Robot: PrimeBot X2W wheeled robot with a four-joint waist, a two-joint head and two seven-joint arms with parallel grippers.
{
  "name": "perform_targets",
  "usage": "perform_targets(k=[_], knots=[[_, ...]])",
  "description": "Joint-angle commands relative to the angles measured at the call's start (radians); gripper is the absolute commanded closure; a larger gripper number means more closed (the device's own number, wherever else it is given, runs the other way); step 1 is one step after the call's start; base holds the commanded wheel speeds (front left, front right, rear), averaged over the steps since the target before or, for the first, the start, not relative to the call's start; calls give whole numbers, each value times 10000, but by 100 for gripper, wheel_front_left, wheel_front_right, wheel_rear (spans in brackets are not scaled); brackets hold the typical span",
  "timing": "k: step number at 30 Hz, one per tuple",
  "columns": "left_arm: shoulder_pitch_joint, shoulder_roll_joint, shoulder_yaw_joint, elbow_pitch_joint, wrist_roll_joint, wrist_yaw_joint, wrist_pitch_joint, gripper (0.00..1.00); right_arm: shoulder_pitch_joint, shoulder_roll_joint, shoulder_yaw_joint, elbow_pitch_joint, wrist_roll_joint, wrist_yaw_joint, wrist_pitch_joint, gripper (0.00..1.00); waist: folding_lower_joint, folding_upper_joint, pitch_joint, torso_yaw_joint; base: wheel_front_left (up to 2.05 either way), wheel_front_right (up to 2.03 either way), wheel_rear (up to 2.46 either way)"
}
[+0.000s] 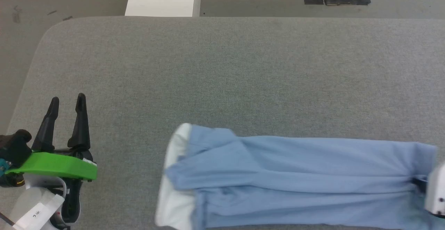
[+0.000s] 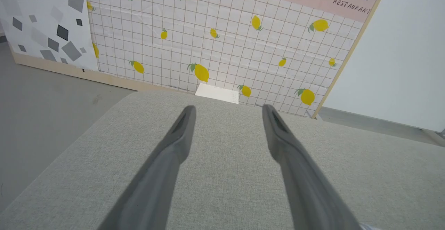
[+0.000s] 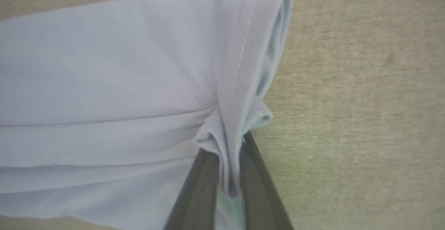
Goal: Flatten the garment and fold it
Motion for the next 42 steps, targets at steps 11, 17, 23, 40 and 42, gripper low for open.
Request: perform_targets(k=[11, 17, 23, 40, 42], knots=[[19, 6, -46, -36, -7, -77, -25, 0, -184, 222, -1931, -797, -1889, -98, 997, 100, 0, 46, -24, 8, 0, 0, 0], [107, -76, -98, 46, -1, -30, -28, 0, 57, -109, -891, -1912, -1613, -98, 2433, 100, 0, 46, -309, -16, 0, 0, 0], [376, -104, -85, 22, 23, 108, -30, 0, 137, -849, 489, -3770, -952, -98, 3656, 100, 0, 46, -674, -145, 0, 0, 0], [755, -190, -39, -208, -84, 279, -30, 0, -1729, 295, 5208, -4403, 660, -98, 3694, 100, 0, 46, -1010, -58, 0, 0, 0], [786, -193, -32, -230, -93, 288, -29, 0, -2063, 533, 5812, -3939, 776, -98, 3313, 100, 0, 46, -996, 42, 0, 0, 0]])
